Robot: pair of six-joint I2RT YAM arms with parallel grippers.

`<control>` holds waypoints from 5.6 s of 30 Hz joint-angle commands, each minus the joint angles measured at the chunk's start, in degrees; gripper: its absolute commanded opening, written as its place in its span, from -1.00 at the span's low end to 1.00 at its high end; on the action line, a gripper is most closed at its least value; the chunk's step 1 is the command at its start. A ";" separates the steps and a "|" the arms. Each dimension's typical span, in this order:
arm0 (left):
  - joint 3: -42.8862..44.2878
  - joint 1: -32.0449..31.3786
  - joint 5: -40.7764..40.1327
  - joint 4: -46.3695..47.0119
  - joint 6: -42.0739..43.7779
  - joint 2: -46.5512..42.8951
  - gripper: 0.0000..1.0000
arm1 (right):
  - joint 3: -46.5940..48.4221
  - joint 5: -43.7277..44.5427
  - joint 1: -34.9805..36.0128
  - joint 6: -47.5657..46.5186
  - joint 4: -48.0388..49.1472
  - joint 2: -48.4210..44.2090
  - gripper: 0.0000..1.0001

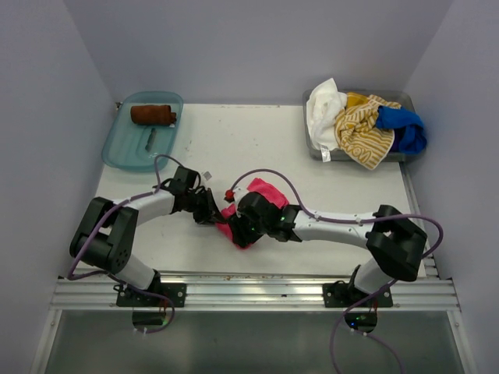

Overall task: Roll the towels
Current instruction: Roll the towel

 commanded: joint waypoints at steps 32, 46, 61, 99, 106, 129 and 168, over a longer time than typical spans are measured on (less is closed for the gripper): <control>1.98 0.02 -3.57 -3.85 -0.88 -2.68 -1.00 | 11.93 19.50 9.23 -8.68 -4.03 12.54 0.18; 1.89 0.37 -4.19 -4.81 -0.53 -2.51 -1.00 | 6.83 12.75 6.16 -3.50 2.57 11.50 -0.92; 6.81 3.45 -3.23 -8.94 0.44 -9.71 -0.25 | -1.78 -24.26 -10.28 7.91 14.17 6.49 -1.00; 11.04 -3.23 -15.08 -16.33 6.94 -1.63 0.31 | -0.03 -32.71 -16.26 11.45 12.85 11.15 -1.00; 9.89 -3.23 -17.38 -16.06 5.27 -0.58 -0.44 | -0.39 -32.36 -16.26 11.27 12.68 10.62 -1.00; 11.30 -3.06 -21.78 -18.61 1.57 -14.19 0.01 | -7.33 -38.51 -16.52 22.60 29.29 11.06 -1.00; 12.26 -7.54 -5.77 -10.00 9.84 -1.37 -1.00 | -7.68 -39.83 -19.07 23.58 29.82 11.94 -1.00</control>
